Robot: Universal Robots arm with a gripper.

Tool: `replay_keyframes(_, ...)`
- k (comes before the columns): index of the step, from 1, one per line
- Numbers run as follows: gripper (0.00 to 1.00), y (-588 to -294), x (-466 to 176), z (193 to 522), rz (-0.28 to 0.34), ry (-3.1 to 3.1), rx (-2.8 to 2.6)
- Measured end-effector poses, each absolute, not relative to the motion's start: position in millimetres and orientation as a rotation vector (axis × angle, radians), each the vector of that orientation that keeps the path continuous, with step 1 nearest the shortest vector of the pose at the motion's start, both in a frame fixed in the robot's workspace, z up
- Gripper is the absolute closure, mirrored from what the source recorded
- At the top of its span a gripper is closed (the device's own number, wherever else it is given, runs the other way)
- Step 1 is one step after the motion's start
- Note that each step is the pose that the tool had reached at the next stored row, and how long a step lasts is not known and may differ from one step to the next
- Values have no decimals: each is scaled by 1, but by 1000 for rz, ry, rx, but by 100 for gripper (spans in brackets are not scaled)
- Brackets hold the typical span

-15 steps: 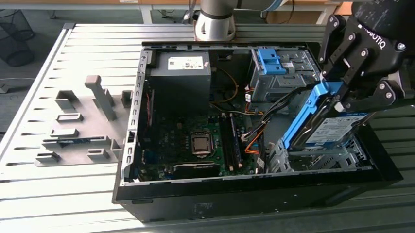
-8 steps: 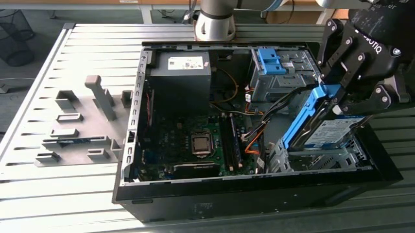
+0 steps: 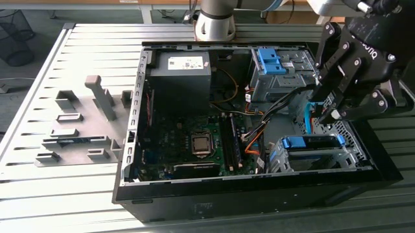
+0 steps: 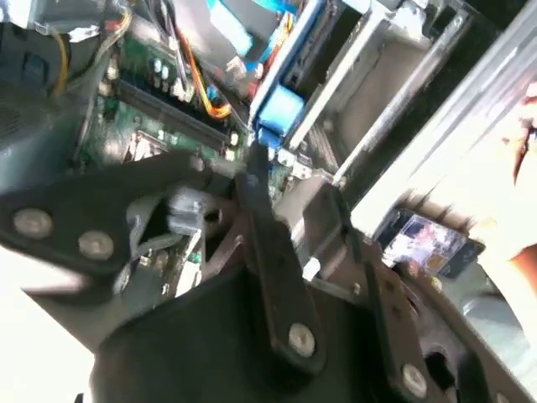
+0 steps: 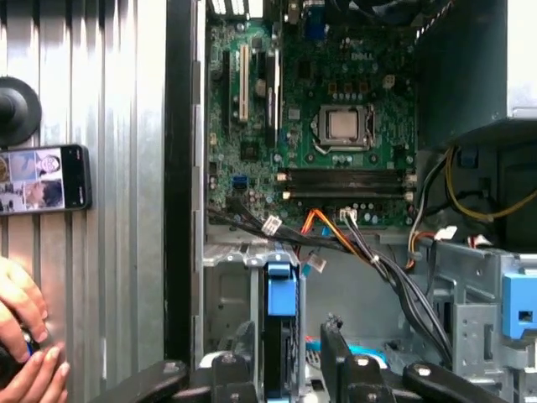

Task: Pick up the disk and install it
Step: 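Insert the disk into the insertion slot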

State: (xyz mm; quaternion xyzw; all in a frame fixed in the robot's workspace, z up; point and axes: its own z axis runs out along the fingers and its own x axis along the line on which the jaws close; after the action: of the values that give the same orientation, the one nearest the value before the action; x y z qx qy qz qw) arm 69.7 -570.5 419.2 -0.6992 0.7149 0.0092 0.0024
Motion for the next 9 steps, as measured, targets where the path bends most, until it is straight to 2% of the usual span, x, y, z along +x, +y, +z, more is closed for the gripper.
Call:
replay_keyframes(3, 57, -571, 70, 414, 29, 2242, -2193)
replay_keyframes(4, 64, -571, 70, 412, 29, 2242, -2193)
replay_keyframes(5, 64, -571, 70, 410, 29, 2242, -2193)
replay_keyframes(7, 76, -571, 70, 406, 29, 2242, -2193)
replay_keyframes(8, 76, -571, 70, 405, 29, 2242, -2193)
replay_keyframes(9, 81, -572, 70, 403, 29, 2242, -2193)
